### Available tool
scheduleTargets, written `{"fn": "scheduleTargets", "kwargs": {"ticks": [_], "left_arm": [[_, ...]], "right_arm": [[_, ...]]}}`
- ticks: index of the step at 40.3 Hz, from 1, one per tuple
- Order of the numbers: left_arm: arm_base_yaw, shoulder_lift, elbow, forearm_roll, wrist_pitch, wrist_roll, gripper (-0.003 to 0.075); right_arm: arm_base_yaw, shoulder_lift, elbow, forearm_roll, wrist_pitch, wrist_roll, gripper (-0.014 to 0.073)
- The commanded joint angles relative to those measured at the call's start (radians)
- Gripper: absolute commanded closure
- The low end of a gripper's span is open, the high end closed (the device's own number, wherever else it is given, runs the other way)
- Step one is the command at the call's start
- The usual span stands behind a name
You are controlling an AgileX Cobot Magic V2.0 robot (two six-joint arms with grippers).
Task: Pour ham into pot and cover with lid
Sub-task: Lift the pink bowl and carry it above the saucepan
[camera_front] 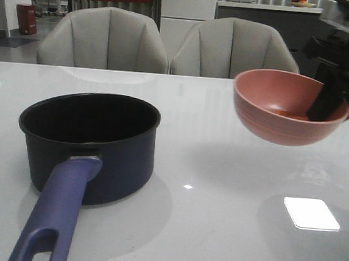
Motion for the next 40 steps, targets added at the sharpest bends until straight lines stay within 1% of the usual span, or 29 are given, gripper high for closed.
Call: {"fn": "scheduleTargets", "kwargs": {"ticks": [1,5,7,11,19,27,31,40], "left_arm": [[-0.007,0.012,-0.027,-0.004,-0.067,-0.003,0.0606],[-0.007,0.012,-0.027,-0.004,-0.067,-0.003,0.0606],[-0.007,0.012,-0.027,-0.004,-0.066,-0.003,0.0606],[-0.007,0.012,-0.027,-0.004,-0.065,-0.003,0.0606],[-0.007,0.012,-0.027,-0.004,-0.065,-0.003,0.0606],[-0.007,0.012,-0.027,-0.004,-0.065,-0.003,0.0606],[-0.007,0.012,-0.027,-0.004,-0.065,-0.003,0.0606],[-0.007,0.012,-0.027,-0.004,-0.065,-0.003,0.0606]], "right_arm": [[0.092,-0.064,-0.055,0.024,-0.048,-0.010,0.0452],[0.198,-0.064,-0.090,-0.037,-0.086,0.035,0.0452],[0.257,-0.064,-0.108,-0.094,-0.108,0.085,0.0452],[0.352,-0.064,-0.141,-0.253,-0.154,0.199,0.0452],[0.499,-0.064,-0.175,-0.565,-0.241,0.452,0.0452],[0.585,-0.060,-0.179,-0.813,-0.366,0.605,0.0452],[0.602,-0.047,-0.179,-0.925,-0.433,0.665,0.0452],[0.613,-0.012,-0.179,-1.109,-0.554,0.793,0.0452]]}}
